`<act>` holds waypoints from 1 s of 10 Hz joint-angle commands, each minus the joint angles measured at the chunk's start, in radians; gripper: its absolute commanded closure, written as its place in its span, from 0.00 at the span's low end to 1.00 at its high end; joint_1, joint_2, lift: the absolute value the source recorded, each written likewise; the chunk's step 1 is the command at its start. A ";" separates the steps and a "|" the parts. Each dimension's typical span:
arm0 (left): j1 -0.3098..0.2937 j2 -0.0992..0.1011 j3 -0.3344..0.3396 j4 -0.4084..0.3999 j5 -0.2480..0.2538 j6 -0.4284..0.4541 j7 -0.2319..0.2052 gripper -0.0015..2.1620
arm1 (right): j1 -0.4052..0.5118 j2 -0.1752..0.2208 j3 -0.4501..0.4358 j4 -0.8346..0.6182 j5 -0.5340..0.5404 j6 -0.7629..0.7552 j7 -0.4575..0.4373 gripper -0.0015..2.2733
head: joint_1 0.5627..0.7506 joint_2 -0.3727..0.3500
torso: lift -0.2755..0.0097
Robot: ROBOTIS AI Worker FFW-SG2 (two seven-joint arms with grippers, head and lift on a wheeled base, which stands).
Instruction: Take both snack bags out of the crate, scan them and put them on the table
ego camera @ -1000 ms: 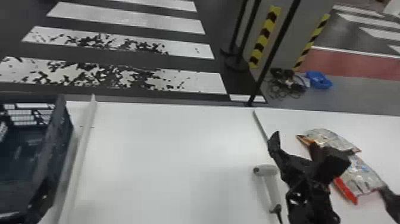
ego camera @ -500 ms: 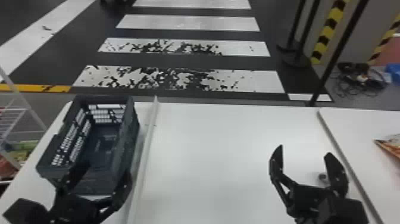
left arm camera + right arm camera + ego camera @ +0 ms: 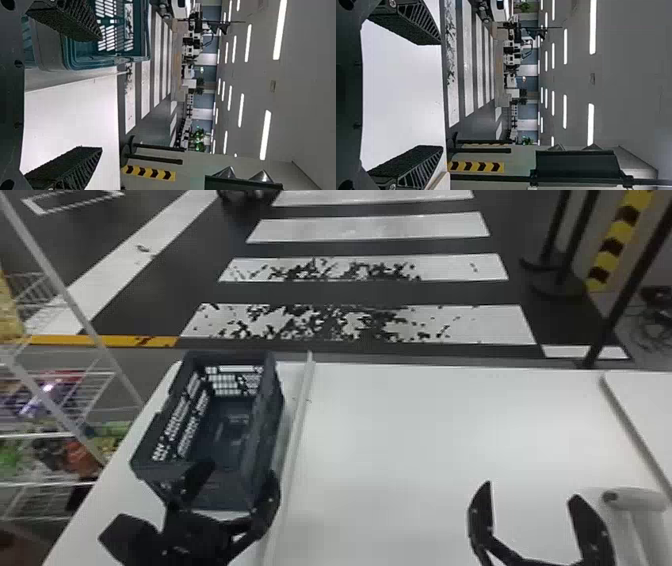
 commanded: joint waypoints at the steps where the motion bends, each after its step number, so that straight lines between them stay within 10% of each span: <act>1: 0.006 -0.002 -0.004 0.001 0.000 0.003 0.006 0.00 | 0.004 0.001 0.001 0.000 0.009 0.006 -0.002 0.02 | 0.70 0.72 | 0.64; 10: -0.002 0.006 -0.027 -0.004 -0.017 0.034 0.022 0.00 | -0.008 0.001 -0.007 0.000 0.011 0.101 -0.015 0.02 | 0.70 0.70 | 0.64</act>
